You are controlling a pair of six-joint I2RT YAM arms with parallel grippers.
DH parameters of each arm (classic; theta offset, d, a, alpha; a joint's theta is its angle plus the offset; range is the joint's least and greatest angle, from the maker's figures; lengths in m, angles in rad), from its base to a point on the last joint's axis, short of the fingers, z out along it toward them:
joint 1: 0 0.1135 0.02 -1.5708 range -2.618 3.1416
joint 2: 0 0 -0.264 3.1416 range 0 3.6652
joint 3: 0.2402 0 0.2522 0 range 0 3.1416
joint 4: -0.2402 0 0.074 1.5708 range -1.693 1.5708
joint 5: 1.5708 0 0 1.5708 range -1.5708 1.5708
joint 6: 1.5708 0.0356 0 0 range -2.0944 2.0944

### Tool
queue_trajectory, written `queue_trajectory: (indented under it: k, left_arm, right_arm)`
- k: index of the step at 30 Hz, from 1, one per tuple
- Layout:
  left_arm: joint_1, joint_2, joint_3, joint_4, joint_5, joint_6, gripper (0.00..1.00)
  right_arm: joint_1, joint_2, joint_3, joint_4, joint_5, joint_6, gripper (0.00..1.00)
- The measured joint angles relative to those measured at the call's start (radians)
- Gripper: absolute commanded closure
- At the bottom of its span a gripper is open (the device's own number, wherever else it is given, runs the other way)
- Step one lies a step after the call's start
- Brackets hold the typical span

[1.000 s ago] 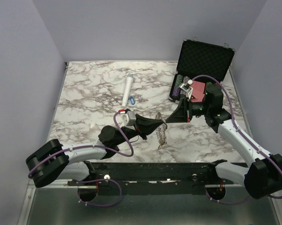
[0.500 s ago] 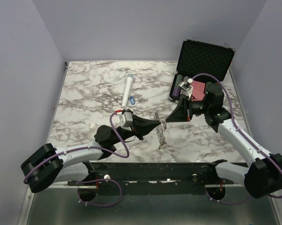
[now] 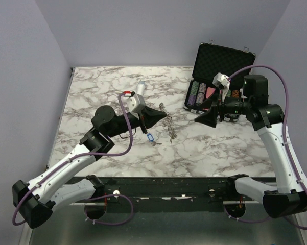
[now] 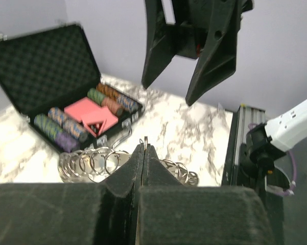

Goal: Put the keys on the keyring

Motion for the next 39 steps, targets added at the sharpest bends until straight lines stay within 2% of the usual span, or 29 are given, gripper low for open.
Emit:
queue_trajectory:
  k: [3,8,16,21,28,39]
  left_arm:
    - [0.017,-0.002,0.072,-0.174,0.0,0.0,1.0]
    - [0.035,-0.019,0.133,-0.405,-0.008,0.001,1.0]
    - [0.071,-0.105,0.147,-0.631,-0.067,0.016,1.0]
    - [0.097,-0.163,0.134,-0.715,-0.131,0.036,1.0]
    - [0.162,-0.203,0.114,-0.78,-0.187,0.047,1.0]
    - [0.326,-0.204,0.11,-0.814,-0.204,0.048,1.0]
  right_arm:
    - [-0.04,-0.023,-0.021,-0.054,0.016,-0.043,0.2]
    - [-0.08,-0.121,-0.122,-0.052,0.019,-0.05,0.2]
    - [-0.18,-0.254,-0.302,0.046,-0.06,0.005,0.2]
    - [-0.239,-0.29,-0.38,0.124,-0.12,0.072,0.2]
    - [-0.259,-0.339,-0.402,0.187,-0.157,0.116,0.2]
    - [-0.271,-0.367,-0.436,0.232,-0.181,0.146,0.19]
